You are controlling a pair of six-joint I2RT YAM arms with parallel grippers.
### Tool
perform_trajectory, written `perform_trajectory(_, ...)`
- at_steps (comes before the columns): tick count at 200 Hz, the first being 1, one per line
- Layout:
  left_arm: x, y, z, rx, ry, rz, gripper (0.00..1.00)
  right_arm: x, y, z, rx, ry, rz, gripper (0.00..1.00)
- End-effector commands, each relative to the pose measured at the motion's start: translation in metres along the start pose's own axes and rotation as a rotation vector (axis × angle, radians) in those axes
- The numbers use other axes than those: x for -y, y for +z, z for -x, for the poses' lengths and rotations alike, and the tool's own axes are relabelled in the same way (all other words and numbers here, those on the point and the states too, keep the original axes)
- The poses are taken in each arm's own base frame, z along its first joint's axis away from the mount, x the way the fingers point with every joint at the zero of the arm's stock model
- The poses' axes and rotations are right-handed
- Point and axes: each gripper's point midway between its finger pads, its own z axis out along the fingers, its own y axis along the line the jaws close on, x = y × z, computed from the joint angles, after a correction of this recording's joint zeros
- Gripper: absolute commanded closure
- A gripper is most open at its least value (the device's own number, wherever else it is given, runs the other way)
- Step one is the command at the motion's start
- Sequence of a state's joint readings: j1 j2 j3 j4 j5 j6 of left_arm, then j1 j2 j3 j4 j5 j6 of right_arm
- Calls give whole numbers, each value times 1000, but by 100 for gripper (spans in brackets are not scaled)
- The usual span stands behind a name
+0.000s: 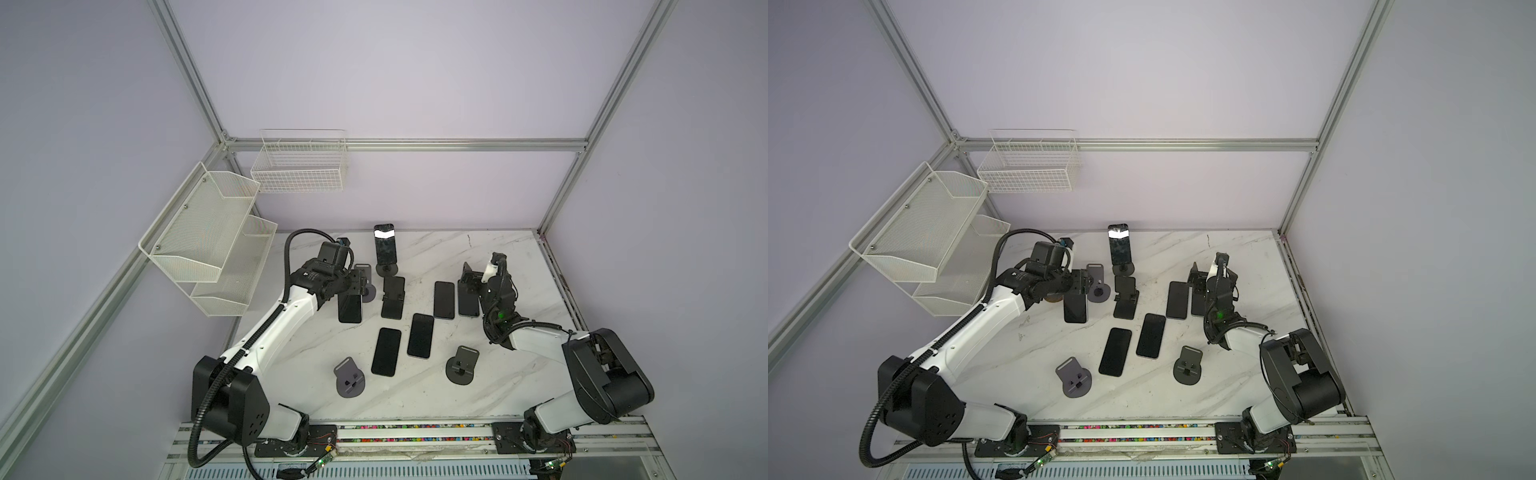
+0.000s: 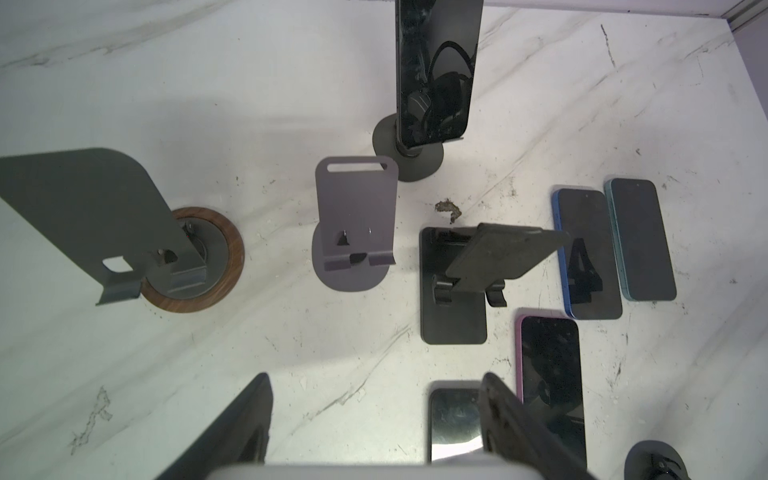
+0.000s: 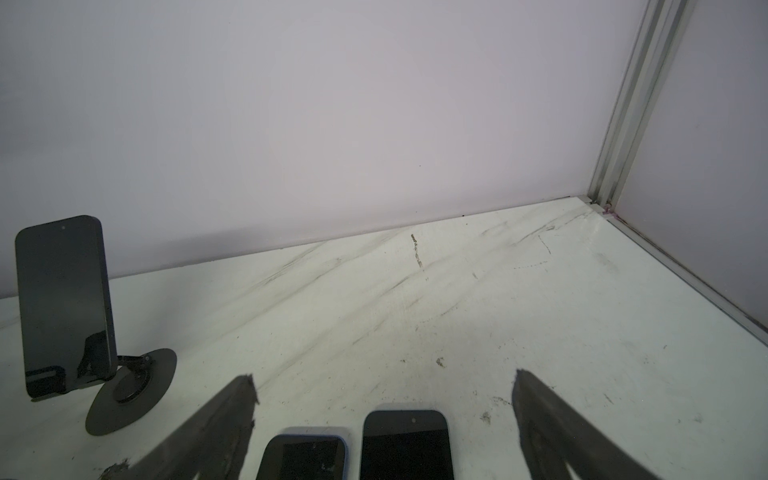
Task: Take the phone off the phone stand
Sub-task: 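Carry the white-edged phone with the left gripper toward the flat phones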
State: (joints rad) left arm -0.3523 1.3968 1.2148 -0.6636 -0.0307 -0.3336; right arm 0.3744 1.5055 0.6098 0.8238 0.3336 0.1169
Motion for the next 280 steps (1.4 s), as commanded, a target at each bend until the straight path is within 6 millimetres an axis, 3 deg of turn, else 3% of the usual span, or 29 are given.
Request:
perform_trajectory(1, 7, -1, -13, 16, -18, -18, 37, -3, 1, 8, 21, -11, -3, 3)
perform_trajectory(65, 9, 23, -48, -49, -24, 22, 36, -4, 3, 7, 14, -17, -4, 3)
perform_trajectory(94, 11, 34, -54, -60, -5, 26, 36, -5, 1, 7, 17, -18, -1, 3)
perform_trajectory(99, 9, 44, -62, -93, 4, 47, 36, -4, 2, 7, 15, -18, -2, 3)
perform_trajectory(132, 12, 59, -75, -124, 49, 74, 36, -4, 0, 9, 25, -15, -1, 3)
perform_trajectory(209, 2, 95, -92, -181, 147, 162, 35, -7, 4, 5, 6, -27, -2, 3)
perform_trajectory(280, 5, 124, -102, -238, 189, 156, 34, -9, 7, 3, -3, -34, -4, 3)
